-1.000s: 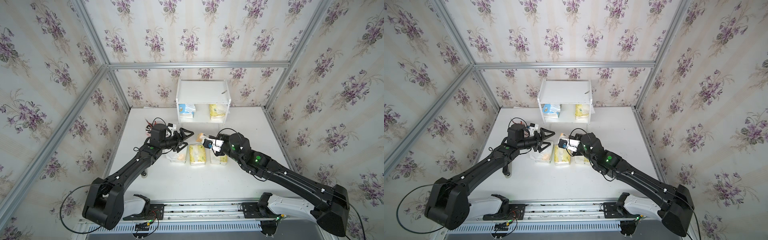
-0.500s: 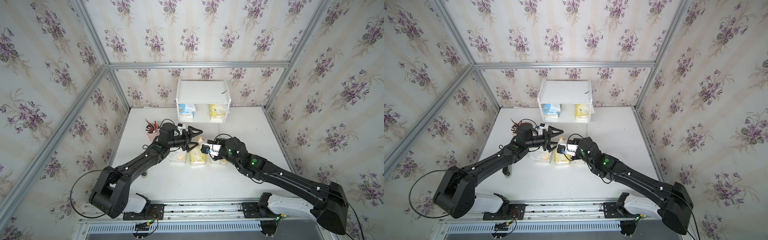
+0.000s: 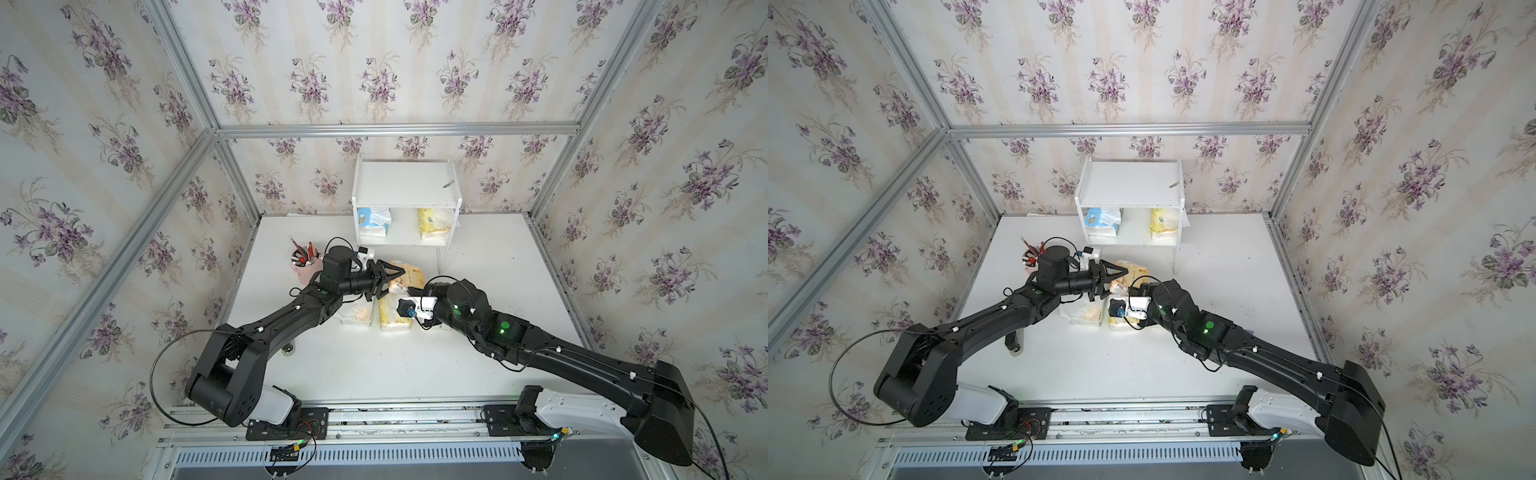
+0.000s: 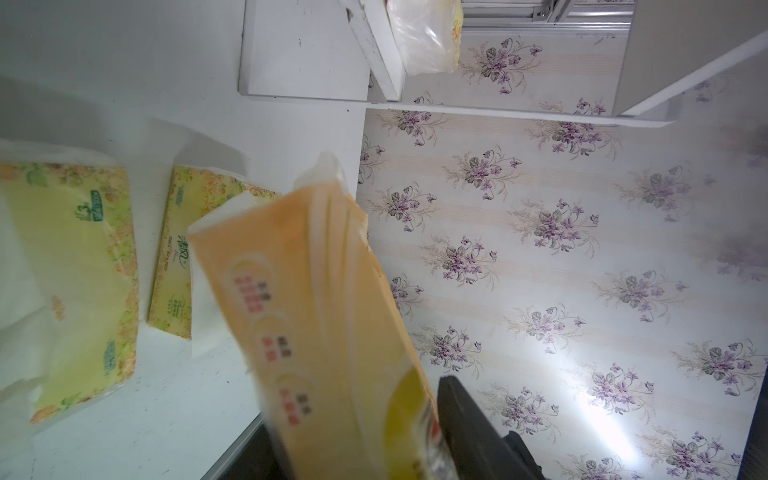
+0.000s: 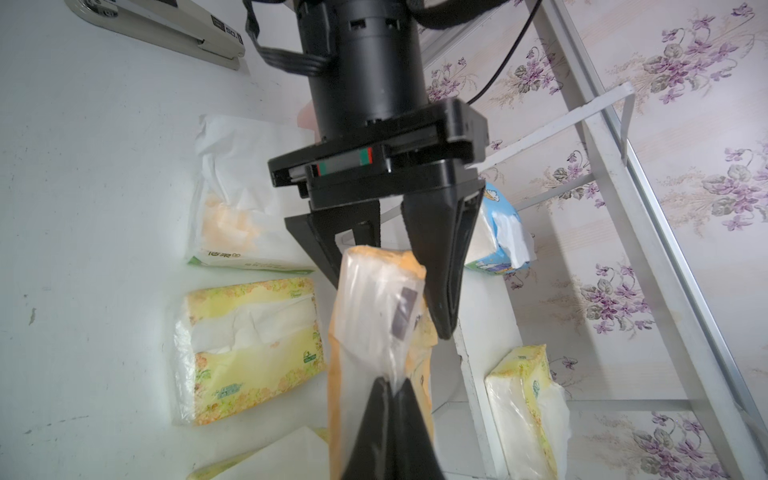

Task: Remove the tissue boxes from the shelf
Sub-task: Pick up a box of tissues from the shelf, then place the box of tissues at the center of the board.

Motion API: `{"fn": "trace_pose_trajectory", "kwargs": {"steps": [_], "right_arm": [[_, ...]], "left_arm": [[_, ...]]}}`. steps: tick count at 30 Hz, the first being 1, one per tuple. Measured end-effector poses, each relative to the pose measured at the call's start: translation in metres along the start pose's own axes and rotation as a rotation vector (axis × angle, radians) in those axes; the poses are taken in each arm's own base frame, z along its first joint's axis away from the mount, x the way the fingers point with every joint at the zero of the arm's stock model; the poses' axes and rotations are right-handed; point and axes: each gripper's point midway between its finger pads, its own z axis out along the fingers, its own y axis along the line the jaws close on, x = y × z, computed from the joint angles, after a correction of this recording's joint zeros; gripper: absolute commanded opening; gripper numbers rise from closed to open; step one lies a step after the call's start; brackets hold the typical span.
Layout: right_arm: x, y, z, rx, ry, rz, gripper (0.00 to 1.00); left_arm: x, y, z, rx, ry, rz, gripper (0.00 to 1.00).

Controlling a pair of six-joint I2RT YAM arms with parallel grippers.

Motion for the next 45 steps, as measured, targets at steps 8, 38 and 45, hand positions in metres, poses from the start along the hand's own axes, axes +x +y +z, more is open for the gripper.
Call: {"fn": "trace_pose_trajectory", "kwargs": {"steps": [8, 38, 45], "right_arm": [[-0.003, 0.000, -0.003, -0.010, -0.015, 0.015, 0.21], [0.072, -0.113, -0.070, 0.541, -0.223, 0.683, 0.99], [0.079, -0.116, -0.068, 0.564, -0.211, 0.725, 0.99]], "left_arm": [[0.002, 0.000, -0.005, -0.021, -0.013, 0.079, 0.27], [0.104, 0.080, -0.132, -0.437, 0.070, 0.452, 0.26], [0.117, 0.133, -0.136, -0.527, 0.128, 0.378, 0.27]]}}
